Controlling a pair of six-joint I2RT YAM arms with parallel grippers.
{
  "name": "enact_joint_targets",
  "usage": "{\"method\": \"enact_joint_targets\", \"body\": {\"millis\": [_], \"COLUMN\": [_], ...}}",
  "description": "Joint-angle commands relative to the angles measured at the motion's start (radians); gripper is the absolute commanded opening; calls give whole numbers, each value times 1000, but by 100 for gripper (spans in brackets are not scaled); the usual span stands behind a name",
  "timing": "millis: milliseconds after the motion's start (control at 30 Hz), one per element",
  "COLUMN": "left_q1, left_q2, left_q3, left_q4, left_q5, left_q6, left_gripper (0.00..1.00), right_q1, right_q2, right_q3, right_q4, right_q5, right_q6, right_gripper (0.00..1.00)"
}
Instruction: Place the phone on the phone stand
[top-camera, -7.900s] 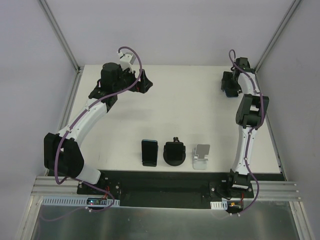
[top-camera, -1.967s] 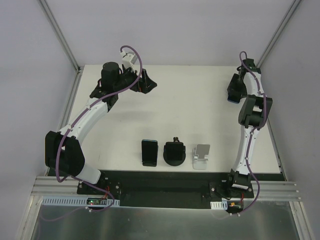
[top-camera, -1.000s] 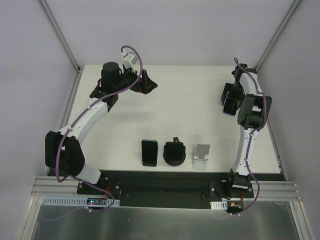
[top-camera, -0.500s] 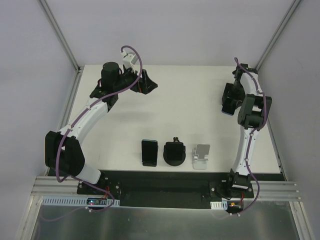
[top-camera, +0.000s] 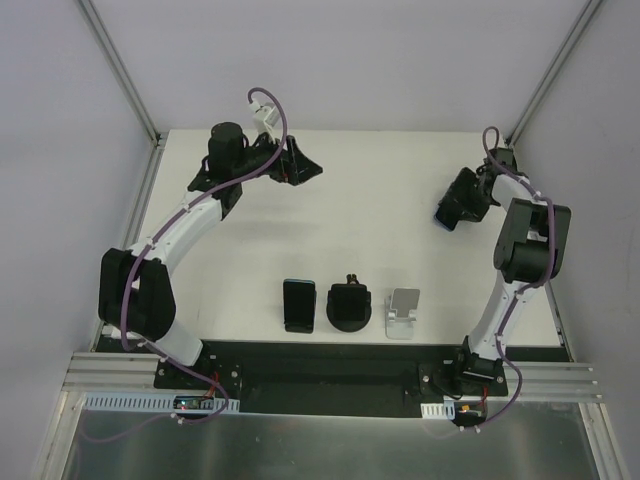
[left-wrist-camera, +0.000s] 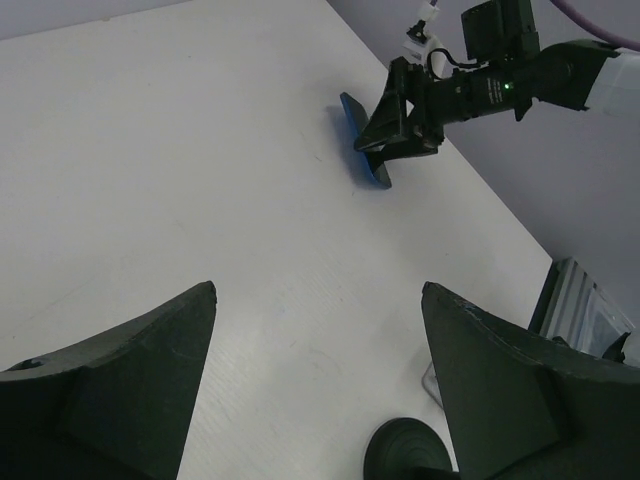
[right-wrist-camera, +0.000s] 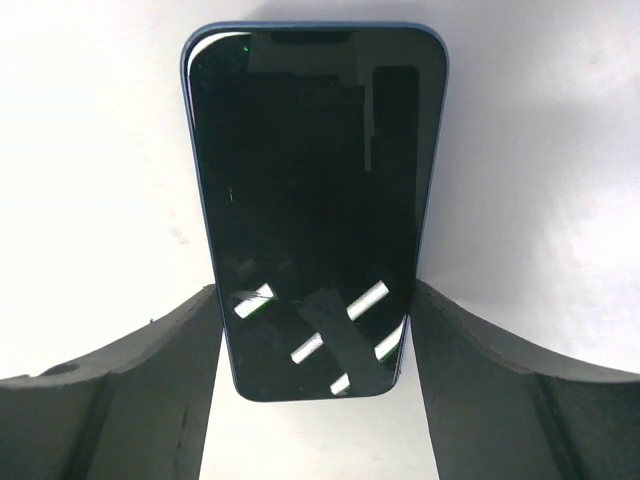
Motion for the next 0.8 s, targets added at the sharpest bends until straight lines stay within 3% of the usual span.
{"method": "enact_joint_targets", "body": {"millis": [0,67,267,467,767], "left_q1": [-12,-32,-173,-264,-273], "left_q2": [47,71,85,126,209], "left_q3": [39,45,16,-22,-41], "left_q4": [162,177,251,424,558], "left_q5": [106,108,-46,-94,-84], "left_q6": [-84,-75,87,157,68], "left_gripper": [79,73,70,74,59], "right_q1": [-6,-6,15,104,330], "right_q2": [-143,-195,-320,-541,-821], "right_q3": [-198,-266,-461,-574,-752], "right_q4": [376,523,847,906,955], "right_q5": [-299,-332,-387,-251,25], "right_q6": [279,409,745,874,1037], "right_gripper": [1,1,1,0,0]}}
